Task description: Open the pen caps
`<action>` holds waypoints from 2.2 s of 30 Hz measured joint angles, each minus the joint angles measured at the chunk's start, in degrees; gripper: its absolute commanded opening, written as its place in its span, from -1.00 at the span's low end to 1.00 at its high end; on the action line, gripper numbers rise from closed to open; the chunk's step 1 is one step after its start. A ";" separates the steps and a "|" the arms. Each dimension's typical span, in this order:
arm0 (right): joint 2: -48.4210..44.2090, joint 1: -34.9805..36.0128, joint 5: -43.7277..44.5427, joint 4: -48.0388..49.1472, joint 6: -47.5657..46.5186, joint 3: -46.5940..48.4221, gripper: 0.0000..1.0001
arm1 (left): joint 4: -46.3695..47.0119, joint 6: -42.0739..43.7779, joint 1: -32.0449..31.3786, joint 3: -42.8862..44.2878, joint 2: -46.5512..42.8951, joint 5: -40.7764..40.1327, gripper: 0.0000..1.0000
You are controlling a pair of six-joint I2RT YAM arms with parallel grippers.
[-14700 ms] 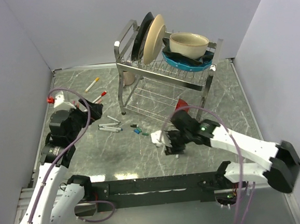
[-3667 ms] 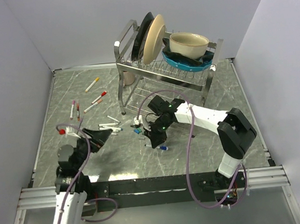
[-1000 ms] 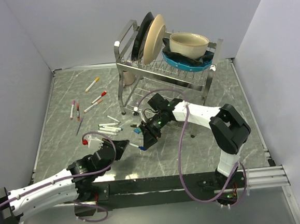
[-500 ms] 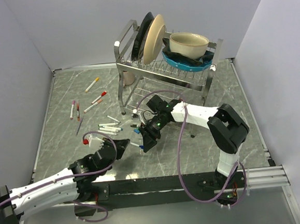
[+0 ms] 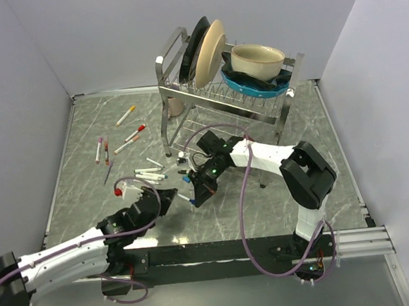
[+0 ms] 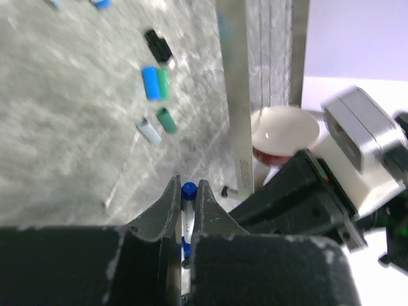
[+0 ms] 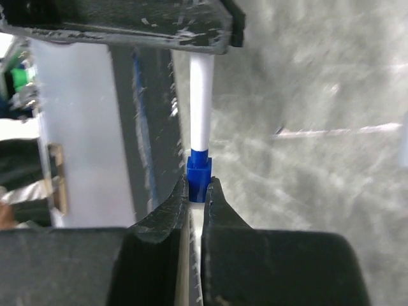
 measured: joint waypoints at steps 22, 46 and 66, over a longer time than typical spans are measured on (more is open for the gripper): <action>0.70 1.90 22.29 1.53 1.31 1.14 -0.96 | -3.45 16.50 42.88 -3.56 -5.40 17.44 -0.91; 4.13 10.86 49.16 5.31 0.44 1.25 -0.07 | -1.33 18.25 48.19 -2.86 9.20 17.51 -0.04; -9.29 10.71 49.05 3.98 -5.81 0.15 0.03 | -6.16 32.24 55.10 10.64 7.32 19.47 0.99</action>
